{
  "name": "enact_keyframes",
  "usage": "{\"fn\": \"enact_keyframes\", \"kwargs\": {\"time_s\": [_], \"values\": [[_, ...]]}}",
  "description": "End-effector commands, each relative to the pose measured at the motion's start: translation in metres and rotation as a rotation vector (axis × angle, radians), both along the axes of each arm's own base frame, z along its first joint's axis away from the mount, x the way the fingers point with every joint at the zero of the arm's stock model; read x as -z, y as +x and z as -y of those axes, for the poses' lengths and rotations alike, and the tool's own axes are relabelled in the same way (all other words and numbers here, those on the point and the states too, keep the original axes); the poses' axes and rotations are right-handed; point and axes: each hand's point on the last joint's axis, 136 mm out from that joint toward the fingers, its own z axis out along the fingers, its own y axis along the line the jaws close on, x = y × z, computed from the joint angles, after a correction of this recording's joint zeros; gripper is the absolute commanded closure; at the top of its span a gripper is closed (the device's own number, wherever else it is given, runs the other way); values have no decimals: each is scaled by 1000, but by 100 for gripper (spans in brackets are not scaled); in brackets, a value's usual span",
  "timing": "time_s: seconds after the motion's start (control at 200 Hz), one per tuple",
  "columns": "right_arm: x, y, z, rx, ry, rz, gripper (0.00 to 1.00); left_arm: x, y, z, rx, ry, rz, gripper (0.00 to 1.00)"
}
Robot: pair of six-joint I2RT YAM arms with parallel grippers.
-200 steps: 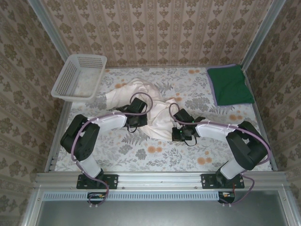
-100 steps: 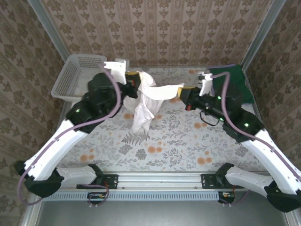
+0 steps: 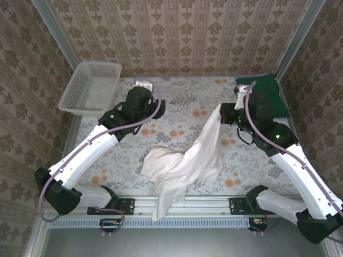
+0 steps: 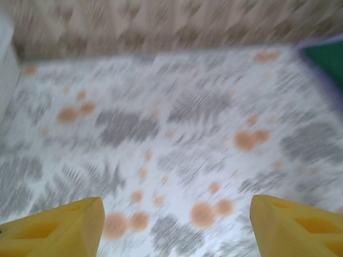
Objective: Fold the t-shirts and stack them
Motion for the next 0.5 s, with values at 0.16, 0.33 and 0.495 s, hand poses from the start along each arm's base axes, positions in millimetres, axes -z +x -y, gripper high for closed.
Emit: {"fn": "enact_keyframes", "kwargs": {"time_s": [0.16,0.33,0.495], "values": [[43,10,27,90,-3,-108,100,147,-90,-7,68,-87,-502,35],[61,14,24,82,16,-147,100,195,-132,-3,86,-74,-623,32],[66,13,23,73,19,-164,100,215,-143,14,123,-134,-672,44]]}}
